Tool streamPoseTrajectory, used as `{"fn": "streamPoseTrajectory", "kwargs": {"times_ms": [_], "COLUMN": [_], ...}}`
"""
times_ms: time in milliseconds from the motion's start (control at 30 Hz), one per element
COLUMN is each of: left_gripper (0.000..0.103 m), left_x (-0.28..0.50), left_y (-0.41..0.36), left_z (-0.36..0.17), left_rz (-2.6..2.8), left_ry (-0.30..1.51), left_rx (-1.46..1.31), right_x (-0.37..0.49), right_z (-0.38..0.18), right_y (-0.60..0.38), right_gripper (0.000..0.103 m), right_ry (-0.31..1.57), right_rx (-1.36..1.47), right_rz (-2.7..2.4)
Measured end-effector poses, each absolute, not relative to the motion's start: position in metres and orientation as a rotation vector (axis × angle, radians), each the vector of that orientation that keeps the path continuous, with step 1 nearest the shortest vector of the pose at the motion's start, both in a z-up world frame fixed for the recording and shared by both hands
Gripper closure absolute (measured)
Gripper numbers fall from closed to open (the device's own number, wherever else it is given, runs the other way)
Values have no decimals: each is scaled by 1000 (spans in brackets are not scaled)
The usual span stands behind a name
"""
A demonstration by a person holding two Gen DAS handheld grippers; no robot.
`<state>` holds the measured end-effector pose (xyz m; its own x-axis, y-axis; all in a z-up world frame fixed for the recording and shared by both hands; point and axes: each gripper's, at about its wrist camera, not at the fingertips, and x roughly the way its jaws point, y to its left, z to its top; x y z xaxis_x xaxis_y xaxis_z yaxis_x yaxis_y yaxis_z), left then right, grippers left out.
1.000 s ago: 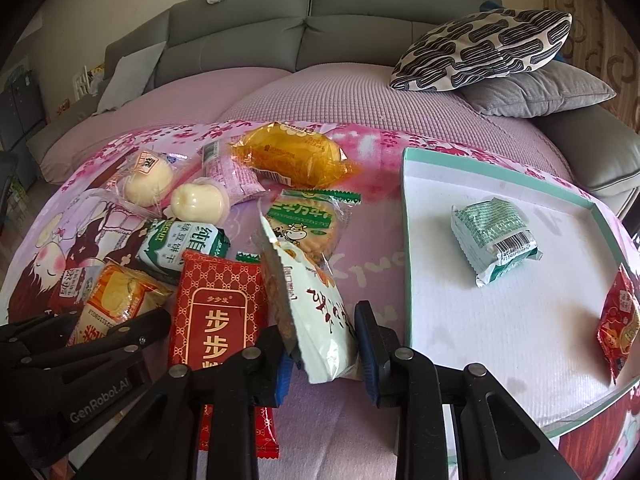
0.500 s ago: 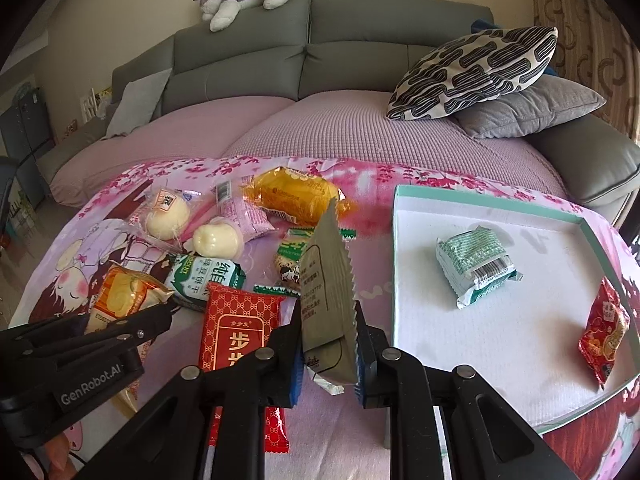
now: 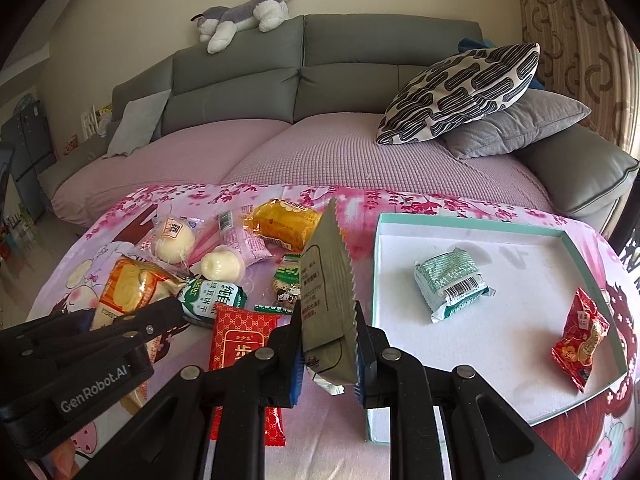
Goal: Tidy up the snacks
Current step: 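Lift both held packets and carry them over the teal tray, then lower the yellow roll packet and white packet into the tray, opening both grippers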
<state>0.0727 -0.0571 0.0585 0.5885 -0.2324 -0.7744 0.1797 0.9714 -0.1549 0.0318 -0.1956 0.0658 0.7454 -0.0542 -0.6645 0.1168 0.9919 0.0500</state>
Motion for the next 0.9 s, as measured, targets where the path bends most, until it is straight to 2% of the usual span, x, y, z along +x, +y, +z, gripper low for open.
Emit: {"fn": "streamPoseTrajectory", "kwargs": {"times_ms": [600,900], "left_gripper": [64,64], "left_x": [43,41], "left_y": [-165,-210], "left_z": [69,62], "left_rz": [-482,-557], "left_ry": [872,875], "left_rx": [82,133], "right_x": [-12,-24], "right_z": [66,64], "right_y": [-333,-361], "right_gripper": [83,83], "right_ry": [727,725], "right_rx": [252,297], "right_rz": [-462,-510]}}
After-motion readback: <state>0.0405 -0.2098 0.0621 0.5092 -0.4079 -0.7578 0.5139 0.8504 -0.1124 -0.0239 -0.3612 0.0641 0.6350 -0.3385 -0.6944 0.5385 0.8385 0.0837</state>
